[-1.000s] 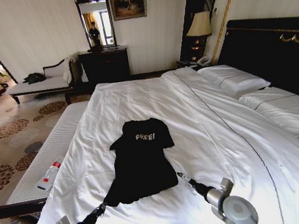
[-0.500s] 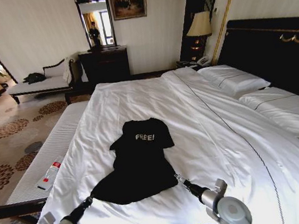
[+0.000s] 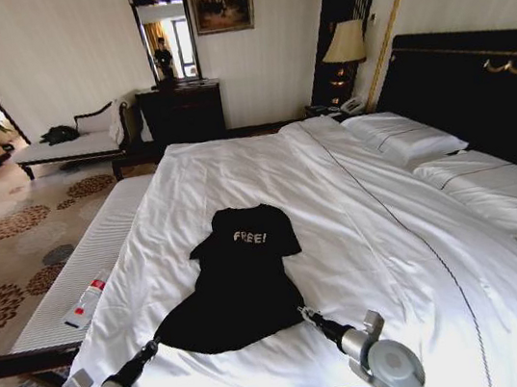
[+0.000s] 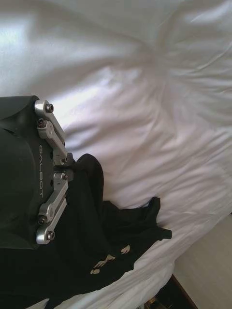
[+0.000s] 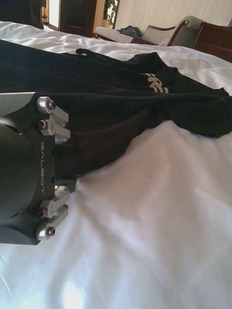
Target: Fold the clothes on the bed.
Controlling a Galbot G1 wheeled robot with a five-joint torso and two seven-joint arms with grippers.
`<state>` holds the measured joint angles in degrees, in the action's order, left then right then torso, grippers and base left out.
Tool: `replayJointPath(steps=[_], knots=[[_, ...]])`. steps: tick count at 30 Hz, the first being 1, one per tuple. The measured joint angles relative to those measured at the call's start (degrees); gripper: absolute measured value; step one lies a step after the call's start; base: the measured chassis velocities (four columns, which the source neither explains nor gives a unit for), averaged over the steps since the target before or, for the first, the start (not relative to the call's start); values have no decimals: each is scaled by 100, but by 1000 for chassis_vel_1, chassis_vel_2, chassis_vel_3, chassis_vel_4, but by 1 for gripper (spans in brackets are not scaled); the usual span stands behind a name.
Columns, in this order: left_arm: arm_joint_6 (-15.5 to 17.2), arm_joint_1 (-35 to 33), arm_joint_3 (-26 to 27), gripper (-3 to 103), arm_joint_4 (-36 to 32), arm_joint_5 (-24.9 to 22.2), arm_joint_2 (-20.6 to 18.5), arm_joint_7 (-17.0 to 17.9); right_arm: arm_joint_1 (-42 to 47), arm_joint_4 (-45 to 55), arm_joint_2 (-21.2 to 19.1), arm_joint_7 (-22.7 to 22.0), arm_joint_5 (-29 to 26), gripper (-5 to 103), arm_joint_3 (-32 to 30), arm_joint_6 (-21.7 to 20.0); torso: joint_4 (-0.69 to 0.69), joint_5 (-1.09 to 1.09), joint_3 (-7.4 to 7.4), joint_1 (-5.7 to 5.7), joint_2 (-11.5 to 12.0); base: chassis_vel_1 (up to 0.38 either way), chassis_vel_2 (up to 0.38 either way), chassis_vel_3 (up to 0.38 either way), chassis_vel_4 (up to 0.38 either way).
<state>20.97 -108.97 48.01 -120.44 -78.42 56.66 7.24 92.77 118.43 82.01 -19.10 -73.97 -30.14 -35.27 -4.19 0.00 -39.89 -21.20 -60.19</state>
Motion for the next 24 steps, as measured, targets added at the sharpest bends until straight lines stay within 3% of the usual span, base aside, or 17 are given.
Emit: replayJointPath(steps=[10, 24], knots=[[-8, -26, -27, 2, -53, 36, 3, 7, 132, 114, 35, -15, 9, 2, 1, 6, 0, 0, 0, 0, 0, 0, 0, 0, 0], [-64, -392, 63, 2, -472, 130, 272, -6, 771, 819, 72, -442, 4, 0, -151, -76, -1, 1, 0, 0, 0, 0, 0, 0, 0]])
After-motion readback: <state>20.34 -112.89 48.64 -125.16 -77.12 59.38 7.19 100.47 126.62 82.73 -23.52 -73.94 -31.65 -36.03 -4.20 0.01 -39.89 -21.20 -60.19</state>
